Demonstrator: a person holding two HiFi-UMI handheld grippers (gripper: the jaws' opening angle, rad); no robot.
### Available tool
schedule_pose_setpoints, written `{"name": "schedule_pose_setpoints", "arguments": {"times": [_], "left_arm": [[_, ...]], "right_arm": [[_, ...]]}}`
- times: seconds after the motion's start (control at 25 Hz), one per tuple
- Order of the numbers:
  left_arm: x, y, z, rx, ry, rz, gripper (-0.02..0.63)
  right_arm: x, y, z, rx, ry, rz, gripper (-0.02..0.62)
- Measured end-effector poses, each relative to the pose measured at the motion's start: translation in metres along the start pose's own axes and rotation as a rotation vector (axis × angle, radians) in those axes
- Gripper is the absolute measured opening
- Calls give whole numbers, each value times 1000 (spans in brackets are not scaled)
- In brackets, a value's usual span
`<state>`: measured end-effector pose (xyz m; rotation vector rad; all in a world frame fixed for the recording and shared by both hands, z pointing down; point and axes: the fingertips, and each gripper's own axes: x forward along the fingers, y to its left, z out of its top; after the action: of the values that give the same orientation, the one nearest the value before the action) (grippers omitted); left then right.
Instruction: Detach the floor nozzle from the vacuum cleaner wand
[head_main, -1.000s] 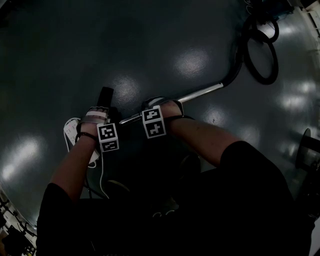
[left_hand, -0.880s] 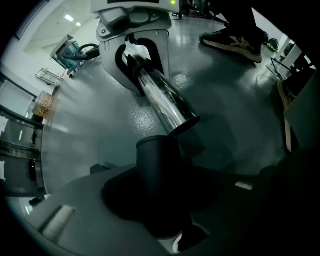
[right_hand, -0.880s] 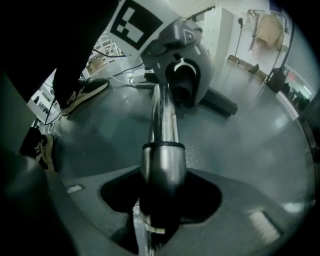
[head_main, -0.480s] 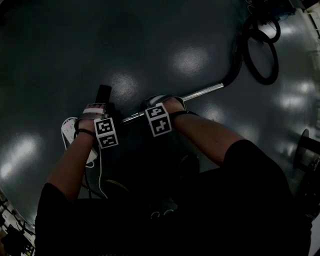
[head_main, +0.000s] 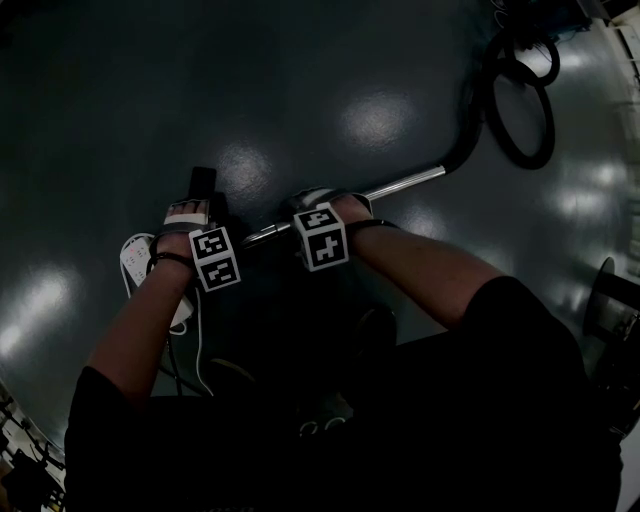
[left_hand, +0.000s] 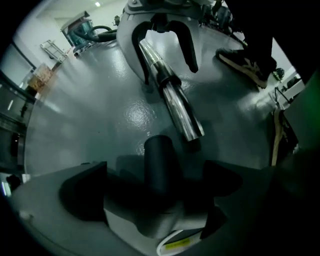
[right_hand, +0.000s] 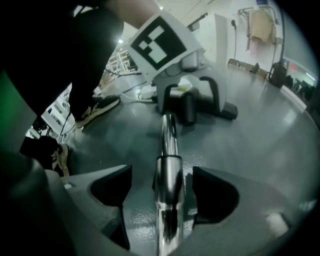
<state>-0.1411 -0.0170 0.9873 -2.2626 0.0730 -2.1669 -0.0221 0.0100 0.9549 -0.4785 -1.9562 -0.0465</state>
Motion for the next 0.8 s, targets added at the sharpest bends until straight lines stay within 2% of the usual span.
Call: {"name": "schedule_pose_setpoints", "arguments": {"times": [0.2, 0.28, 0.36, 0.44, 0.56, 0.68, 0.8], "left_arm": [[-30, -22, 1, -78, -103, -146, 615], [-61, -16, 0, -165, -191, -154, 615], [-101, 0, -3, -337, -304, -112, 615], [-147, 21, -10, -554, -415, -26, 615], [-217, 40, -23, -827, -522, 98, 615], [-283, 31, -23, -1002, -585, 143, 612], [-353, 13, -4, -1101, -624, 131, 588]], "right_arm": [[-35, -9, 20, 122, -137, 16, 374], [-59, -21, 32, 188, -207, -9, 374], [-90, -35, 41, 315, -293, -60, 373], [-124, -44, 44, 510, -396, -125, 373], [-171, -43, 40, 753, -474, -252, 373], [-221, -19, 59, 882, -507, -342, 370], [-283, 14, 96, 933, -564, -370, 368]]}}
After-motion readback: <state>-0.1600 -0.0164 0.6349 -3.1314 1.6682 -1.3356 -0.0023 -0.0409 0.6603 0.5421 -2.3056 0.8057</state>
